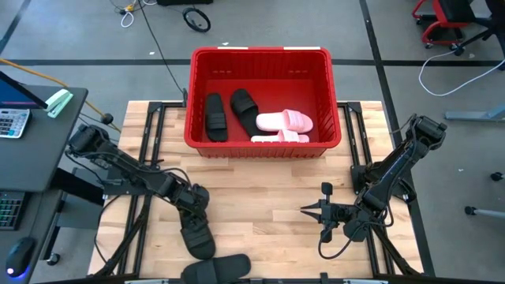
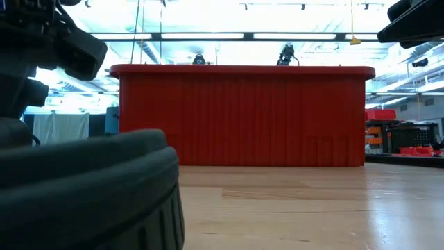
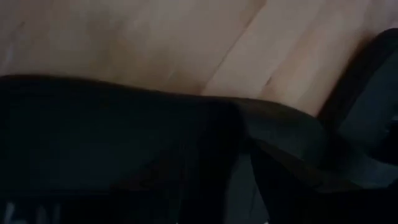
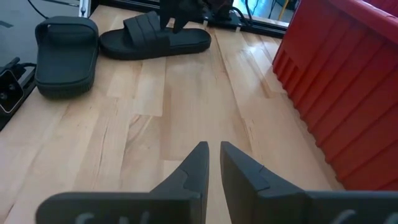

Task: Pick and place slides into bin
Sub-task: Put the top black slide into the red bin

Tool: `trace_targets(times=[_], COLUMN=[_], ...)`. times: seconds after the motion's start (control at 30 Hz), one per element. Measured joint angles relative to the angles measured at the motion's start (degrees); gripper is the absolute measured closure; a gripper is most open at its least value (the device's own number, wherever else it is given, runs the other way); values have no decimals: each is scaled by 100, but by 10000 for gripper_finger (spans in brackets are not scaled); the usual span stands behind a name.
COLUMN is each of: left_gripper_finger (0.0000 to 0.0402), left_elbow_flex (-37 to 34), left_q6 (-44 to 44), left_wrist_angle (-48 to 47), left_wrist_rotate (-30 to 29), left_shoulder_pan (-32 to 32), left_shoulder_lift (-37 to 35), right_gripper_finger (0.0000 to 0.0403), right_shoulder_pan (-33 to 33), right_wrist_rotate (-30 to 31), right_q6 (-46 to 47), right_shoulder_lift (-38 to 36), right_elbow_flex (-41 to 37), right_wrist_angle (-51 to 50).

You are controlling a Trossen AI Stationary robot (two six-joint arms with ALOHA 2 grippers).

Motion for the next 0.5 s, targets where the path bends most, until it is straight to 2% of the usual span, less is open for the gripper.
trace_targets(times=[0.23, 0.5], left_gripper_finger=[212, 220], left_elbow_flex=[-1, -1], left_q6=[-329, -541], left_wrist_angle=[549, 608], left_wrist_rotate=[24, 33], left_shoulder_pan=[-213, -436], left_shoulder_lift=[12, 254], right_gripper_finger=[355, 355], right_shoulder_pan=[0, 1], right_wrist_rotate=[0, -1], right_q6=[7, 10], right_shoulder_lift=[0, 0], right_elbow_flex=[0, -1], right_wrist_angle=[0, 0])
